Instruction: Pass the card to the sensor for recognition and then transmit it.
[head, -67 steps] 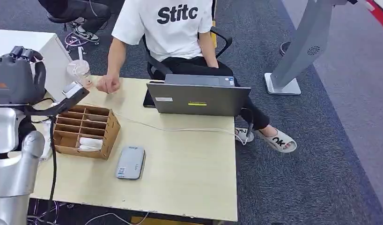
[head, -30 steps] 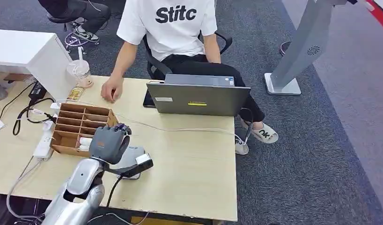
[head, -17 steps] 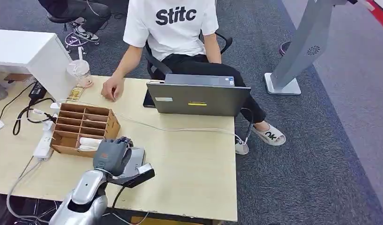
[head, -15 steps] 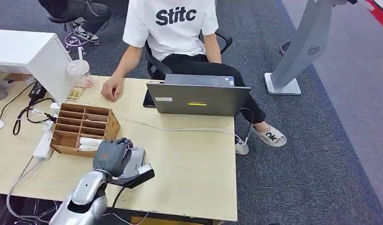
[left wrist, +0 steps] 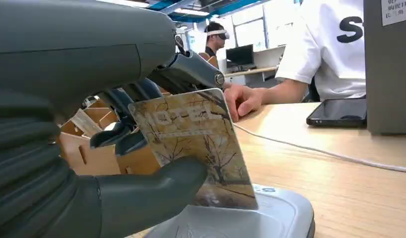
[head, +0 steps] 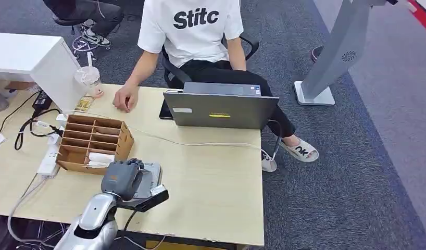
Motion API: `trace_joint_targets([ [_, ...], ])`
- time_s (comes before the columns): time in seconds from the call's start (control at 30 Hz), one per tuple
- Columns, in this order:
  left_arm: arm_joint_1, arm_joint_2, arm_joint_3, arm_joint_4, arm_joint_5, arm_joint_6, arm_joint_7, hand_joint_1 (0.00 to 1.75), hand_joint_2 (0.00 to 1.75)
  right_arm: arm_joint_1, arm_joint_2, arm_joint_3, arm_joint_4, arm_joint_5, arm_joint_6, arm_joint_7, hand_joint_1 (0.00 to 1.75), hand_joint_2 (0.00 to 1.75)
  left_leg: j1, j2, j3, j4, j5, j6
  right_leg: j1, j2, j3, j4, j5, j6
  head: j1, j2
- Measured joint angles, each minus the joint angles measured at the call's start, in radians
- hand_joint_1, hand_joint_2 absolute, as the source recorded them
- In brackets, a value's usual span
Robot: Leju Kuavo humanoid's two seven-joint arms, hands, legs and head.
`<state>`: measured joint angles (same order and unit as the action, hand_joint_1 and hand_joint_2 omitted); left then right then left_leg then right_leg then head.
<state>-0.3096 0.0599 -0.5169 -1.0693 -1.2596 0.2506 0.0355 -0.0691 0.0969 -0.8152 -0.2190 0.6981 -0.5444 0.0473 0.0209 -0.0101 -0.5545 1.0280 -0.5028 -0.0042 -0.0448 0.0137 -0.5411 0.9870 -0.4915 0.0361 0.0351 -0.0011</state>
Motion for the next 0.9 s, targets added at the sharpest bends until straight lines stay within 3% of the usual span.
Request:
trace_joint_targets([
  [0.57, 0.001, 0.0, 0.003, 0.034, -0.002, 0.011, 0.0, 1.75, 1.75, 0.0, 0.003, 0.0, 0.002, 0.013, 0.003, 0.003, 0.0, 1.75, 0.0, -0.001, 0.001, 0.0, 0.001, 0.0, 0.0, -0.002, 0.002, 0.0, 0.0, 0.0, 0.0, 0.0],
  [0.73, 0.002, 0.003, 0.015, 0.034, -0.035, 0.08, 0.003, 1.75, 1.75, 0.001, 0.004, 0.0, 0.002, 0.025, 0.003, 0.002, 0.0, 1.75, 0.0, -0.001, 0.002, 0.0, 0.001, 0.0, 0.0, -0.001, 0.002, 0.0, 0.0, 0.0, 0.0, 0.0],
  [0.9, -0.036, 0.011, 0.107, -0.063, 0.035, 0.119, 0.008, 1.75, 1.75, 0.001, 0.005, 0.0, 0.002, 0.054, 0.003, 0.003, 0.0, 1.75, 0.0, -0.001, 0.0, 0.0, 0.002, 0.0, 0.0, -0.002, 0.001, 0.001, 0.001, 0.0, 0.0, 0.0],
])
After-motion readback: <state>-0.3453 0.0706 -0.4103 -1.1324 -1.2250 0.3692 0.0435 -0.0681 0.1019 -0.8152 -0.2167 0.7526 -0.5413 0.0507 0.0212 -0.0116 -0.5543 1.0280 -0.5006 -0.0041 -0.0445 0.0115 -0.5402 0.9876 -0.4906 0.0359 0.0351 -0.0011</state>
